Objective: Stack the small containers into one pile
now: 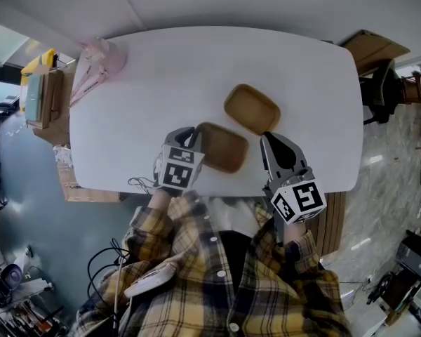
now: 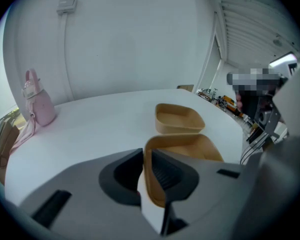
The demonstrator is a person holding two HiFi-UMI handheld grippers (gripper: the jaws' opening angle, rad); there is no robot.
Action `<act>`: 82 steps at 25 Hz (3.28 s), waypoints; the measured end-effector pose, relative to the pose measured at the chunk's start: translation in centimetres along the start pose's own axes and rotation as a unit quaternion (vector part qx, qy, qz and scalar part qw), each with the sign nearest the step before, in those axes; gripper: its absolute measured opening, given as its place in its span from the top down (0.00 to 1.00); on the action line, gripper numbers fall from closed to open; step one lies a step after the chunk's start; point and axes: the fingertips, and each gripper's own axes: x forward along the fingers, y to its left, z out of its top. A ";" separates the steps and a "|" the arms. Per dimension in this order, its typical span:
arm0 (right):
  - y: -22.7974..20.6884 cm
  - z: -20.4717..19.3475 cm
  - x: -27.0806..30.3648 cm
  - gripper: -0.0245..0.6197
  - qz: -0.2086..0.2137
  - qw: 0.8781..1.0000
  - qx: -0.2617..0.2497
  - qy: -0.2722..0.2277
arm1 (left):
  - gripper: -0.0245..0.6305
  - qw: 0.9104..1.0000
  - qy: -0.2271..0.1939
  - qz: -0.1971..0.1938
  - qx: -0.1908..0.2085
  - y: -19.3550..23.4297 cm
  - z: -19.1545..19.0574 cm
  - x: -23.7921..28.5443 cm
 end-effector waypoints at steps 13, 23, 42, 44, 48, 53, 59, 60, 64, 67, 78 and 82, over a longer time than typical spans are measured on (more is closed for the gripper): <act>-6.0 -2.6 3.4 0.88 -0.136 0.987 0.022 0.081 | 0.91 0.998 -0.039 -0.057 -0.011 0.9 2.2 -1.3; -11.5 -7.5 3.8 0.76 -0.231 0.960 0.109 0.113 | 0.92 0.994 -0.067 -0.078 -0.024 2.7 3.8 -1.7; -13.3 -14.3 4.4 0.81 -0.290 0.917 0.216 0.171 | 0.92 0.995 -0.059 -0.076 -0.007 3.9 2.1 -2.7; -13.3 -14.4 4.3 0.86 -0.298 0.914 0.212 0.172 | 0.92 0.996 -0.059 -0.073 -0.005 4.1 2.2 -3.0; -13.3 -14.3 4.0 0.92 -0.314 0.907 0.232 0.157 | 0.91 0.995 -0.063 -0.072 0.003 4.2 2.6 -3.3; -12.9 -13.7 3.4 0.92 -0.318 0.902 0.264 0.126 | 0.92 0.995 -0.064 -0.076 0.013 4.2 2.9 -3.7; -12.0 -11.3 2.1 0.93 -0.327 0.889 0.315 0.061 | 0.92 0.993 -0.073 -0.084 0.028 4.6 4.0 -4.1; -11.6 -10.7 2.0 0.93 -0.326 0.889 0.319 0.052 | 0.92 0.993 -0.074 -0.086 0.030 4.6 4.1 -4.2; -9.1 -8.9 1.6 0.93 -0.311 0.893 0.323 0.030 | 0.92 0.990 -0.086 -0.107 0.036 4.4 4.7 -4.3; -6.7 -8.3 1.4 0.93 -0.300 0.904 0.304 0.032 | 0.91 0.988 -0.091 -0.116 0.044 4.3 5.0 -4.2; -0.1 -10.9 1.1 0.93 -0.291 0.914 0.267 0.090 | 0.91 0.976 -0.113 -0.185 0.024 4.3 5.6 -4.9; 0.6 -11.9 0.7 0.93 -0.299 0.914 0.254 0.106 | 0.78 0.967 -0.105 -0.234 0.010 2.7 5.0 -5.4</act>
